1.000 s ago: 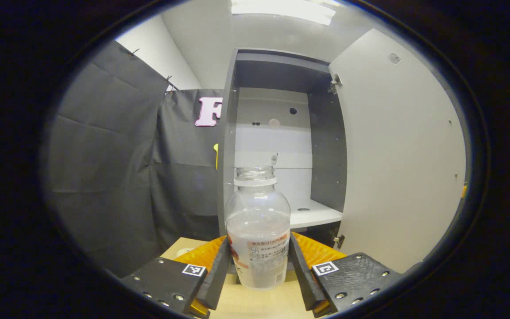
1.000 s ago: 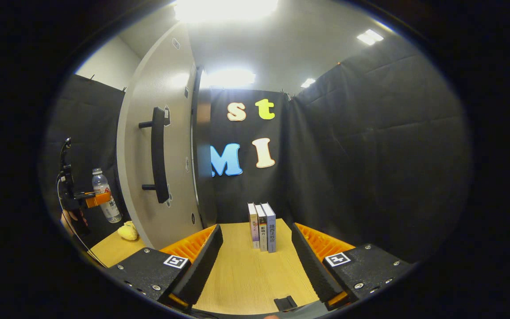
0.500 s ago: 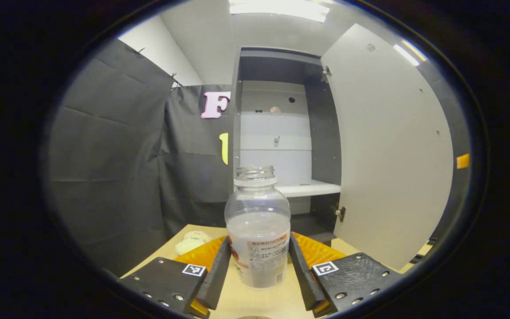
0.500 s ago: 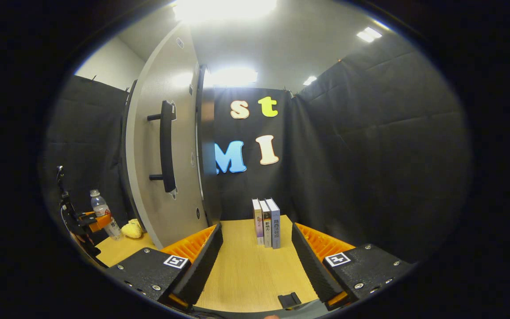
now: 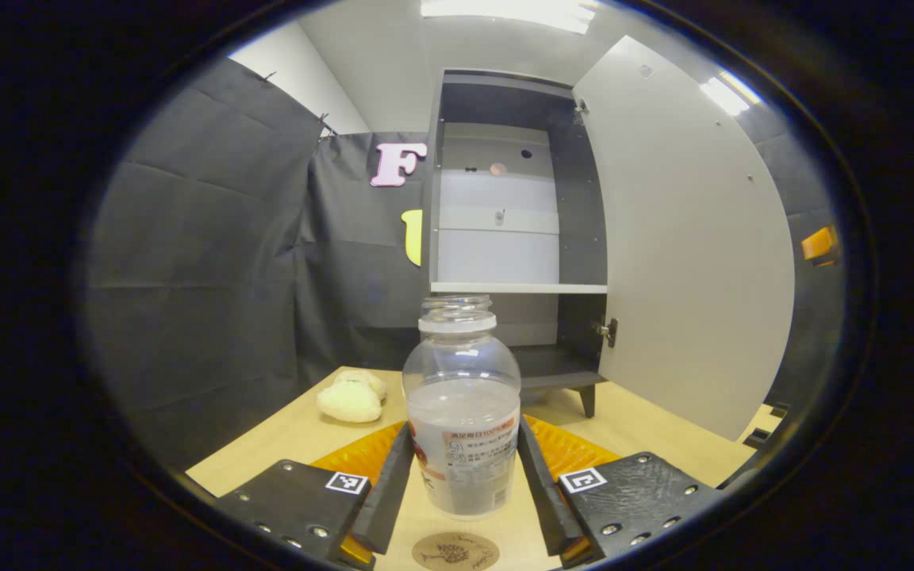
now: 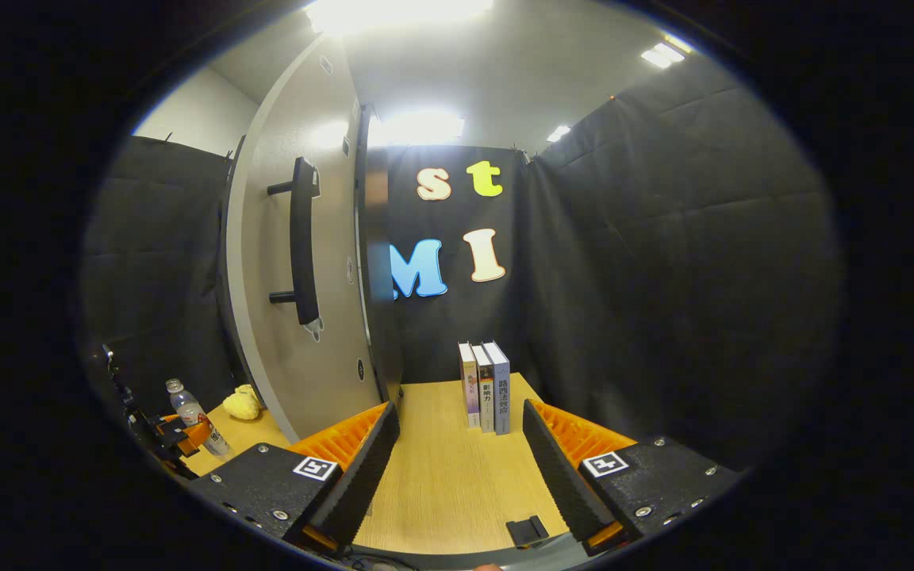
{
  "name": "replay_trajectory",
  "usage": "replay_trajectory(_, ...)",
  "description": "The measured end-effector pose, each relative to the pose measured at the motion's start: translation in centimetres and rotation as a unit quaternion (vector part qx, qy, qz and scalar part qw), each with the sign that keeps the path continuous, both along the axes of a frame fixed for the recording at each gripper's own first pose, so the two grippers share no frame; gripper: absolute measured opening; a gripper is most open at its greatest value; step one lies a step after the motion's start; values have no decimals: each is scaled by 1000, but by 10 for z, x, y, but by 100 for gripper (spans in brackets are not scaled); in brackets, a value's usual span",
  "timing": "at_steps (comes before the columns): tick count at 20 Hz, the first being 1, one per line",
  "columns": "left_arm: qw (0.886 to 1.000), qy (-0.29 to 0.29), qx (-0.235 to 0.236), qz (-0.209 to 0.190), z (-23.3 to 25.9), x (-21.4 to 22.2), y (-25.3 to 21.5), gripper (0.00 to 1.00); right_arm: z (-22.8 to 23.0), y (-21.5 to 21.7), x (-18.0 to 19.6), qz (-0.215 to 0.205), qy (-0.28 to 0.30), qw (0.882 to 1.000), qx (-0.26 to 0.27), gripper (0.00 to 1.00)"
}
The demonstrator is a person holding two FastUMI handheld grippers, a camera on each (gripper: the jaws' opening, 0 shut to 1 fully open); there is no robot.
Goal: Open the cabinet door with the right hand, grasp the bottle in the cabinet with the left hand and place it on the coaster, then close the cabinet door with the right hand.
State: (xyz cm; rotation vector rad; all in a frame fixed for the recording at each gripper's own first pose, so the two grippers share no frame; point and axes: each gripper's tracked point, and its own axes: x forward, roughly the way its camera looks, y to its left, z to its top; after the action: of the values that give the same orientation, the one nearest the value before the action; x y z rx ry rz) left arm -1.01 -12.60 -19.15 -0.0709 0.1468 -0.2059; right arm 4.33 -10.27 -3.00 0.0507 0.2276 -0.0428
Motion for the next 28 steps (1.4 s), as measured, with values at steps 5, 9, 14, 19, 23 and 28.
replay_trajectory(5,1000,18,4,11,-39,-14,-3,72,5,14,4,13,5,1000,-13,96)
replay_trajectory(9,999,29,10,13,-69,-25,-3,72,27,7,9,-6,-27,999,-34,96)
replay_trajectory(14,999,35,32,7,-96,-28,-10,72,35,2,12,-23,-44,999,-13,96)
replay_trajectory(19,998,25,48,15,-108,-29,-18,72,40,-12,19,-44,-47,998,17,96)
replay_trajectory(23,997,33,54,31,-124,-30,-14,72,37,-17,22,-56,-37,997,29,95)
replay_trajectory(28,997,25,56,53,-115,-29,-4,83,31,-17,26,-56,-26,997,34,95)
